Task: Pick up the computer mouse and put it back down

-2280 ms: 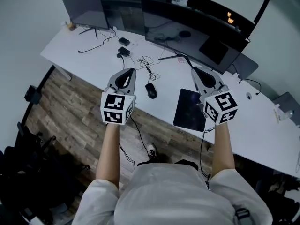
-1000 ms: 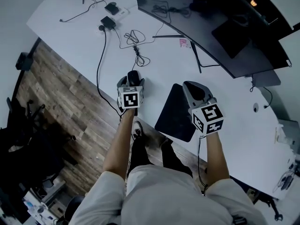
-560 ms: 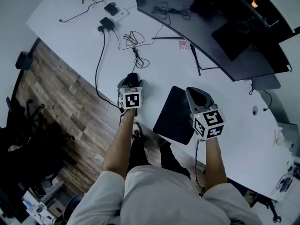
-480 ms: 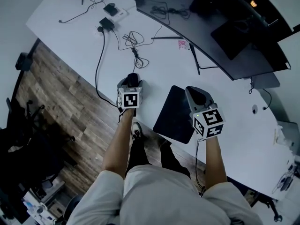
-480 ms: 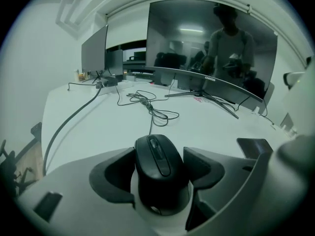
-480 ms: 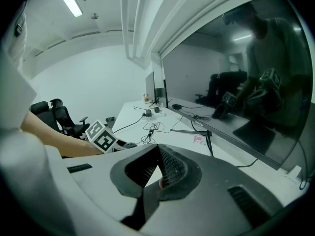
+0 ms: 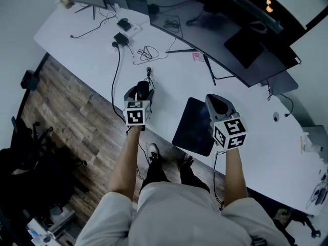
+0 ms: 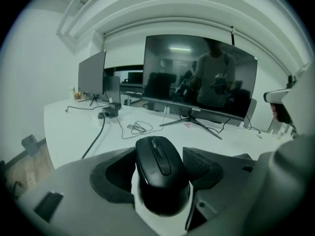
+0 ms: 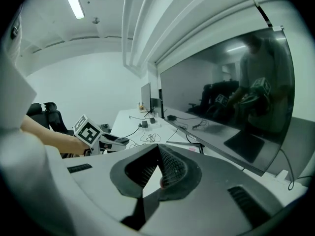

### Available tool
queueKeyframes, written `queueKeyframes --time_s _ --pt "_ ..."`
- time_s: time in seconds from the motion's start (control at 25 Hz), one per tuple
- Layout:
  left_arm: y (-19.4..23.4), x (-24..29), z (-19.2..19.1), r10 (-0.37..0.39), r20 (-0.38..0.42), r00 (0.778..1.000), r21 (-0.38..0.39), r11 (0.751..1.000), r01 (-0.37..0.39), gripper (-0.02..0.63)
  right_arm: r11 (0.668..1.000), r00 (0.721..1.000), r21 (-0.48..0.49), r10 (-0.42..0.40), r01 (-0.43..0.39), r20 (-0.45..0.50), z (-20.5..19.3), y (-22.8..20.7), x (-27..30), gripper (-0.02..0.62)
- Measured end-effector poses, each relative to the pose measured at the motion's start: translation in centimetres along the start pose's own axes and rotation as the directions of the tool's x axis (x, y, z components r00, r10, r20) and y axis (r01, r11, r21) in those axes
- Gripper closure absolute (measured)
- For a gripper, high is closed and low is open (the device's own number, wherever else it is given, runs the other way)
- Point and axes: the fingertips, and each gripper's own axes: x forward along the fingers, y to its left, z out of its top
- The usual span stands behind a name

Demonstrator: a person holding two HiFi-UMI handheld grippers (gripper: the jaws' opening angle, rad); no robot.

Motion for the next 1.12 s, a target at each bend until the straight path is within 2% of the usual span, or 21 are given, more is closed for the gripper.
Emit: queueKeyframes --time_s 0.32,0.6,0.88,1.12 --pt "-1.3 -6.9 7.2 -0.079 0.137 0.987 0.089 0.994 0.068 0.302 0.999 0.994 -0.015 -0.05 0.052 0.093 4.4 1.2 -3.7 0.58" --pt "-6.3 -11.5 14.6 -0.196 0.263 0.945 0.198 0.969 0.145 0.304 0.991 0.976 -0.02 -0.129 0.134 0.173 8.0 -0.2 -7.2 0.58" --pt "-14.1 -14.0 19.5 -0.365 0.324 0.872 0.305 0.913 0.269 0.304 0.971 0.948 0.016 -0.235 0.238 0.213 8.9 -3.2 -11.6 0.58" --pt "-21.6 -13.9 18.9 -0.496 0.266 0.826 0.414 0.833 0.367 0.305 0.952 0.931 0.044 -0.306 0.304 0.197 6.9 -5.2 -15.4 0.58"
